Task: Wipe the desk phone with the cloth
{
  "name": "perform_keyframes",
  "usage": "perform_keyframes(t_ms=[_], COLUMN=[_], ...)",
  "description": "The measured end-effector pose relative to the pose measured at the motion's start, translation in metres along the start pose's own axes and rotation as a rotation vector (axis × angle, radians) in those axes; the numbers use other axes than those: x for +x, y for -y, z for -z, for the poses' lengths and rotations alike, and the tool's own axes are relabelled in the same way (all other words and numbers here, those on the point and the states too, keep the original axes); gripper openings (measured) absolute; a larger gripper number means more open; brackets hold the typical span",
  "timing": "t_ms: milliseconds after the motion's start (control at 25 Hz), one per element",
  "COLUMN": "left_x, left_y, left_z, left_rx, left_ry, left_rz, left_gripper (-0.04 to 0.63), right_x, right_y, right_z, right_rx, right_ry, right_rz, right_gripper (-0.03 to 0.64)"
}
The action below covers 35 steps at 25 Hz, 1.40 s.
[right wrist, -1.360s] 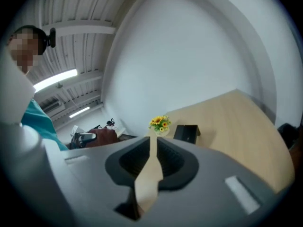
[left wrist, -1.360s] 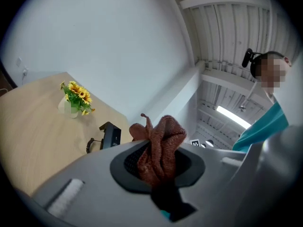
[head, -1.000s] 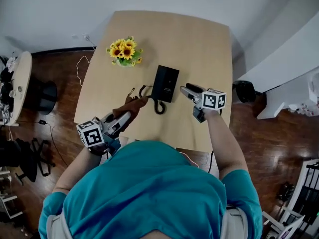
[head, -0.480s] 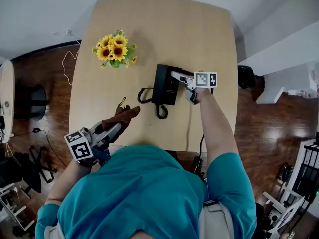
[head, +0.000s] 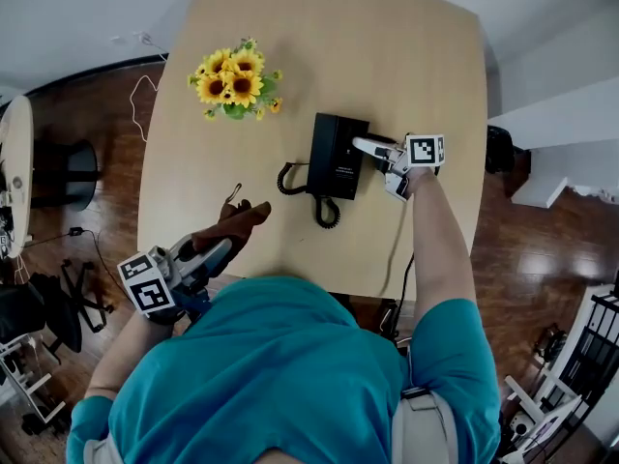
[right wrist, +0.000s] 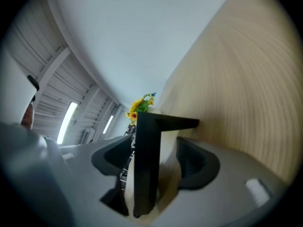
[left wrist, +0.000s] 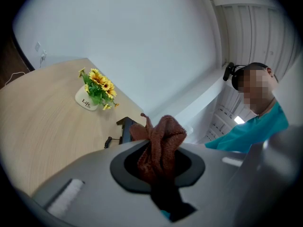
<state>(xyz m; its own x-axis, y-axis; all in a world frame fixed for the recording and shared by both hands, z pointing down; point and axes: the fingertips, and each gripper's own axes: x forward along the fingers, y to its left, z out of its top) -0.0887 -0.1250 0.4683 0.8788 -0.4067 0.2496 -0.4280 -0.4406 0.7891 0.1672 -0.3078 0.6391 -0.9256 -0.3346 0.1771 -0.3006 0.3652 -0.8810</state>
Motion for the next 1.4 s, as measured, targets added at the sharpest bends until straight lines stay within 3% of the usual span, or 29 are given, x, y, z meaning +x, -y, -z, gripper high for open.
perform_keyframes(t_ms=[160,280,400,560,720,840,920,1160,1240,1320,1400], left_x=[0.007,0.01,0.01,0.014,0.031,0.059,0.083,0.156,0.17,0.172,0.166], left_y=[-0.001,0.001,0.002,0.006,0.01,0.014,0.015,0.011,0.004,0.005,0.01], left_z=[0.001,0.003,0.003,-0.002,-0.022,-0.047,-0.062,-0.071,-0.057,-0.047,-0.042], left_rx=[-0.002,-0.003,0.0,0.026,0.121,0.264,0.405,1.036,1.19,1.281,1.304], left_ry=[-0.014,-0.017,-0.011,-0.003,-0.01,-0.02,-0.034,-0.158,-0.211,-0.224,-0.218], left_rz=[0.001,0.0,-0.001,0.012,0.022,0.025,0.009,-0.143,-0.185,-0.19,-0.172], left_gripper=[0.069,0.069,0.069,0.069,0.069,0.069,0.069,0.069,0.069,0.069,0.069], right_x=[0.02,0.028,0.03,0.017,0.006,0.006,0.008,0.031,0.032,0.029,0.021], right_y=[-0.011,-0.014,-0.019,-0.028,-0.049,-0.069,-0.083,-0.123,-0.137,-0.149,-0.156], right_z=[0.001,-0.001,-0.004,-0.011,-0.02,-0.024,-0.024,-0.025,-0.029,-0.036,-0.042], right_rx=[0.041,0.067,0.092,0.103,0.154,0.196,0.228,0.288,0.301,0.3,0.295], right_ry=[0.011,0.013,0.05,0.184,0.339,0.447,0.52,0.627,0.654,0.673,0.685], right_rz=[-0.109,-0.133,-0.128,-0.081,-0.057,-0.058,-0.068,-0.083,-0.118,-0.15,-0.169], right_gripper=[0.286,0.167,0.163,0.161,0.16,0.16,0.16,0.16,0.16,0.16,0.161])
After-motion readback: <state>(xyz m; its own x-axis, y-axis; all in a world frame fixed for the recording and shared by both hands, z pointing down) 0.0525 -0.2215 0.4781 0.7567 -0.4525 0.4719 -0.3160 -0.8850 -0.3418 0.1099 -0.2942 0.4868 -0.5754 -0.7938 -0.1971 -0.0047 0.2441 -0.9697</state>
